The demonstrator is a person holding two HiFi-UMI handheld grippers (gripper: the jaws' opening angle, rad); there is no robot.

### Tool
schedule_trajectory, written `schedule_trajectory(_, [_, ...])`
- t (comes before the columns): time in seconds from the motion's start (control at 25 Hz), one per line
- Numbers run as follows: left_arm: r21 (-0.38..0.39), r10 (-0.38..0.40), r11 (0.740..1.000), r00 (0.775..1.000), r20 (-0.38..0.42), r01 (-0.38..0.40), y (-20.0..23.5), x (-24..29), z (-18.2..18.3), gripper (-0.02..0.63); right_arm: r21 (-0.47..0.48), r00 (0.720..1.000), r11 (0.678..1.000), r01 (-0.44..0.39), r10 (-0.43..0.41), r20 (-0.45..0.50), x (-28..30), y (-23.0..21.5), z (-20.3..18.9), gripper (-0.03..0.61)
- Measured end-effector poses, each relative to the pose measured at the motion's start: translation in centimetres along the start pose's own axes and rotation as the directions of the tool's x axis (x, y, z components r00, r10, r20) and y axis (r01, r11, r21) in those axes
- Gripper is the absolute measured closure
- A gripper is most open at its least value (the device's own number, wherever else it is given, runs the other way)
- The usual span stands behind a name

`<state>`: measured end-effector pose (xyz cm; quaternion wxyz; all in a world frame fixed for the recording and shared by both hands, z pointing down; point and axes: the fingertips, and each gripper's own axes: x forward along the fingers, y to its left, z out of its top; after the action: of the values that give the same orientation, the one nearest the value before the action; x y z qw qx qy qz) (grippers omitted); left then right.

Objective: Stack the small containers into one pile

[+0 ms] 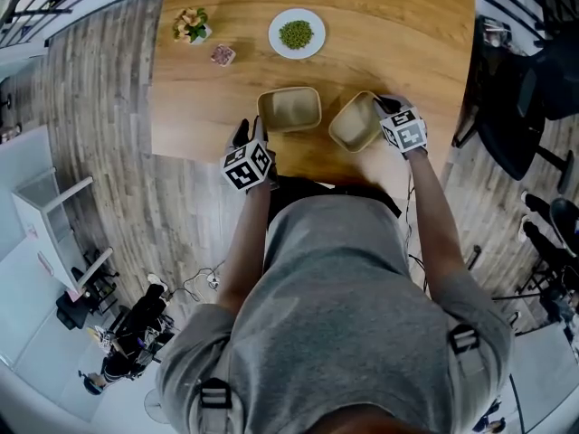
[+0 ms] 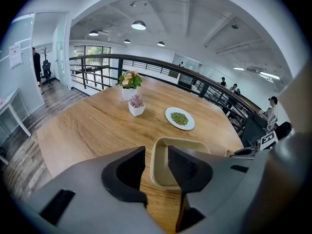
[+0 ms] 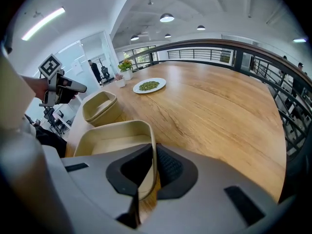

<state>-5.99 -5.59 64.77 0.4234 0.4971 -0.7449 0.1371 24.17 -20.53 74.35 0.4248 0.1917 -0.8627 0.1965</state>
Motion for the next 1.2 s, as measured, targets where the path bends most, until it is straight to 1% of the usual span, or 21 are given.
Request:
schedule_trajectory(0.28, [0.021, -0.041, 0.999, 0.999, -0.006, 0.041, -0.6, 0.6, 0.6, 0.456, 0.069, 1.000, 0.998, 0.010, -0.010, -0.005, -1.4, 0.2, -0.8, 0.557])
schedule_trajectory(0.48, [0.044, -0.067, 0.997, 0.998, 0.002, 0.067, -0.9, 0.8, 1.4, 0.456, 0.174, 0.999, 0.984, -0.042, 0.044, -0.012, -2.1, 0.7, -1.5, 0.558])
schedule_trajectory(0.6, [0.050, -0.073, 0.996, 0.997, -0.001, 0.073, -0.6, 0.6, 1.3, 0.456, 0.181, 0.998, 0.982, -0.049, 0.057, -0.037, -2.5, 1.0, -2.2, 0.558])
schedule_trajectory(0.76, [0.063, -0.085, 0.994, 0.996, -0.009, 0.085, 0.4, 0.6, 0.9, 0.456, 0.184, 0.997, 0.982, -0.034, 0.045, -0.056, -2.7, 1.9, -3.3, 0.558])
schedule_trajectory(0.88, [0.076, -0.115, 0.990, 0.993, -0.027, 0.117, 0.9, 0.8, 0.6, 0.456, 0.191, 0.997, 0.981, -0.019, 0.034, -0.075, -2.9, 2.6, -4.0, 0.558])
schedule_trajectory(0.96, [0.099, -0.137, 0.985, 0.990, -0.040, 0.140, 1.5, 0.8, 0.6, 0.456, 0.203, 0.996, 0.979, -0.010, 0.027, -0.085, -3.2, 3.5, -4.2, 0.558])
schedule_trajectory(1.04, [0.123, -0.154, 0.979, 0.986, -0.056, 0.160, 2.0, 0.8, 0.8, 0.456, 0.219, 0.996, 0.976, 0.004, 0.015, -0.086, -3.8, 4.4, -4.3, 0.558])
schedule_trajectory(1.2, [0.136, -0.188, 0.971, 0.979, -0.075, 0.197, 2.9, 1.2, 1.1, 0.456, 0.239, 0.997, 0.970, 0.042, -0.025, -0.077, -4.6, 5.6, -4.0, 0.558])
